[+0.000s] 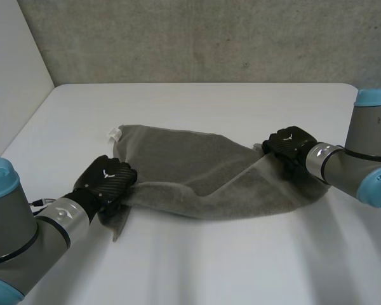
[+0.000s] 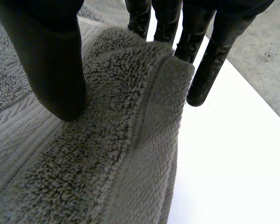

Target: Fold the towel.

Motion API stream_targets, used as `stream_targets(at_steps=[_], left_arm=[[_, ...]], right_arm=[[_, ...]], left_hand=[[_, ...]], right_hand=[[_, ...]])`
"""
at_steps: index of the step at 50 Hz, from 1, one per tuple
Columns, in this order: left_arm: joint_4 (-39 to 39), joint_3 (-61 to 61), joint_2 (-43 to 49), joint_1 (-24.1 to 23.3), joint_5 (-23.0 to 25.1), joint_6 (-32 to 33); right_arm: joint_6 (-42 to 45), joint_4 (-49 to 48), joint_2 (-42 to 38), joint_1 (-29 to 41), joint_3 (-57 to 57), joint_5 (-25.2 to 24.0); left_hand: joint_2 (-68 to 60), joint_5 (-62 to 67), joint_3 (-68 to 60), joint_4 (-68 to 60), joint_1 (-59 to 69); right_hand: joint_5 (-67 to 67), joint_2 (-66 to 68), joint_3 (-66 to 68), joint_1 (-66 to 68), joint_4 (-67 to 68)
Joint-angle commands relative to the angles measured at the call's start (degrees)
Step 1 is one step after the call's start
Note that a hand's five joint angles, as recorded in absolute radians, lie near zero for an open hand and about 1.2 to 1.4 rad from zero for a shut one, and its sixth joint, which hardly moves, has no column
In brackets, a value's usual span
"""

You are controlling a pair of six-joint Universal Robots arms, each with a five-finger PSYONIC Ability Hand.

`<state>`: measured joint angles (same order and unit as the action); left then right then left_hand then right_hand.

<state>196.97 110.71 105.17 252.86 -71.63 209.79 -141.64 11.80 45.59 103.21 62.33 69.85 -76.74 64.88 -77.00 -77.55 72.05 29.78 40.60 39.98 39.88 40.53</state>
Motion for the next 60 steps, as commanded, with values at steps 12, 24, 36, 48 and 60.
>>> stream_targets(at_steps=[12, 24, 36, 48, 60], left_arm=[[0.00, -0.14, 0.92, -0.09, 0.00, 0.00], [0.00, -0.05, 1.36, 0.00, 0.00, 0.00], [5.09, -1.90, 6.97, 0.00, -0.78, 0.09], [6.41, -7.61, 12.78, -0.09, -9.93, -0.26], [6.33, -11.39, 14.98, -0.18, -12.56, -0.61]], right_arm=[[-1.62, -4.33, 5.74, 0.94, 8.16, 0.20], [-3.82, -5.38, 8.64, 0.94, 11.94, 0.03], [-11.03, -15.49, 17.87, -0.64, 20.38, -0.68], [-24.91, -18.04, 23.58, -10.56, 21.52, -1.64], [-25.88, -17.86, 24.38, -13.38, 23.89, -3.40]], left_hand=[[-3.26, 5.12, -3.00, -2.45, 7.95], [-3.26, 5.12, -3.00, -2.45, 7.95], [36.36, -34.50, 36.62, 37.17, -31.68], [50.21, -48.35, 50.47, 51.02, -45.52], [49.70, -47.85, 49.97, 50.52, -45.02]], right_hand=[[-5.31, -6.13, -5.51, -5.41, -6.06], [9.83, 9.01, 9.63, 9.74, 9.08], [40.22, 39.40, 40.02, 40.12, 39.47], [40.22, 39.40, 40.02, 40.12, 39.47], [40.22, 39.40, 40.02, 40.12, 39.47]])
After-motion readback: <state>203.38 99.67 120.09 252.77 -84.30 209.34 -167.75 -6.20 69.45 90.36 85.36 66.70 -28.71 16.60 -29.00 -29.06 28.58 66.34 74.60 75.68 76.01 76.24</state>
